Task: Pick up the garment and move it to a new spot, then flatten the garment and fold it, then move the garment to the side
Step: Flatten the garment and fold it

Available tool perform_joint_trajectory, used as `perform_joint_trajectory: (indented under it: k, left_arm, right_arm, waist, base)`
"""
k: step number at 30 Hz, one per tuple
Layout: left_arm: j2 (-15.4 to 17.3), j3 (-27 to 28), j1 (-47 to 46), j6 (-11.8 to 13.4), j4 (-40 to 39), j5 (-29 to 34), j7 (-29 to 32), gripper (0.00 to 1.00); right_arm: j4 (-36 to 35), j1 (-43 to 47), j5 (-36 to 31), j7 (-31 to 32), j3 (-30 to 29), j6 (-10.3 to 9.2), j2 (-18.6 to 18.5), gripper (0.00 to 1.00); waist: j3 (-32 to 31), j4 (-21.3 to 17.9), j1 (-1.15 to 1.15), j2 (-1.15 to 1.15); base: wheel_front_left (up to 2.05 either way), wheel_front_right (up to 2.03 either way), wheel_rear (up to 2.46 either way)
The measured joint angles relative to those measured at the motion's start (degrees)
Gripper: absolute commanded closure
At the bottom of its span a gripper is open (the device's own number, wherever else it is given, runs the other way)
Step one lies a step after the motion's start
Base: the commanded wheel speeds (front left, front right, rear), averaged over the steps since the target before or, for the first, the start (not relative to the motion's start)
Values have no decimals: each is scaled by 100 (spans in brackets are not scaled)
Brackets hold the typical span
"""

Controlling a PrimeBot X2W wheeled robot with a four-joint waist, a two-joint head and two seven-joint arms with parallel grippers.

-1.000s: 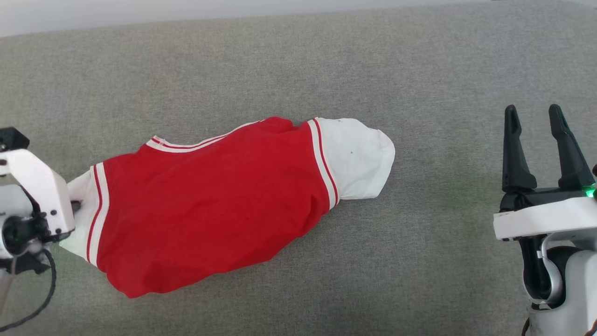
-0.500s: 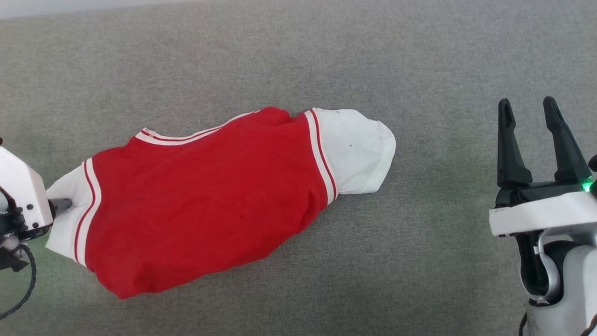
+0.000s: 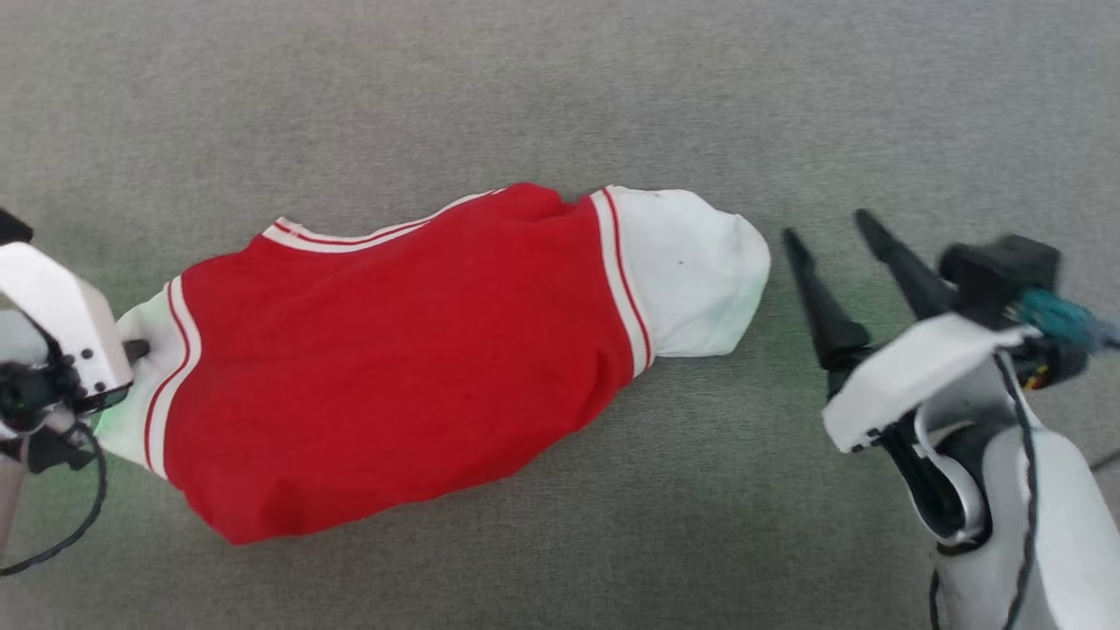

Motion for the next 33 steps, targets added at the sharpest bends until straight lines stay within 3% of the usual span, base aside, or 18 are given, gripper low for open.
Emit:
perform_joint_trajectory:
  k: [6, 12, 19, 20, 21, 22, 33]
  left_arm:
    - [-293, -193, -341, -208, 181, 140, -133, 100]
    - [-631, -392, -697, -404, 386, 255, -220, 100]
    - [-899, -514, -958, -613, 691, 296, -371, 100]
    - [-927, -527, -978, -622, 746, 301, -389, 100]
    - [-947, -527, -993, -650, 798, 300, -410, 100]
    - [-980, -534, -1021, -664, 844, 300, -428, 100]
    - [-982, -631, -1301, -743, 1010, 397, -539, 100]
  right_arm:
    - [506, -539, 188, 1319, 492, 0, -426, 0]
    - [1136, -1122, 235, 2261, 814, 0, -744, 0]
    - [1963, -1825, 344, 3198, 1351, -2, -871, 0]
    - [2059, -1901, 449, 3348, 1374, -10, -879, 5]
    - [2097, -2003, 460, 3484, 1540, -27, -950, 74]
    - [2128, -2070, 512, 3579, 1607, -26, -998, 100]
    - [1869, -2141, 1574, 3645, 1377, 4, -1379, 100]
  waist:
    - [94, 276, 0, 0]
    - [202, 634, 0, 0]
    - [324, 948, 0, 0]
    - [333, 971, 0, 0]
    - [336, 989, 0, 0]
    - [337, 1007, 0, 0]
    - [-170, 976, -1, -1]
  base:
    - [0, 0, 0]
    - [0, 0, 0]
    - [0, 0, 0]
    - [0, 0, 0]
    - [0, 0, 0]
    - [0, 0, 0]
    - [0, 0, 0]
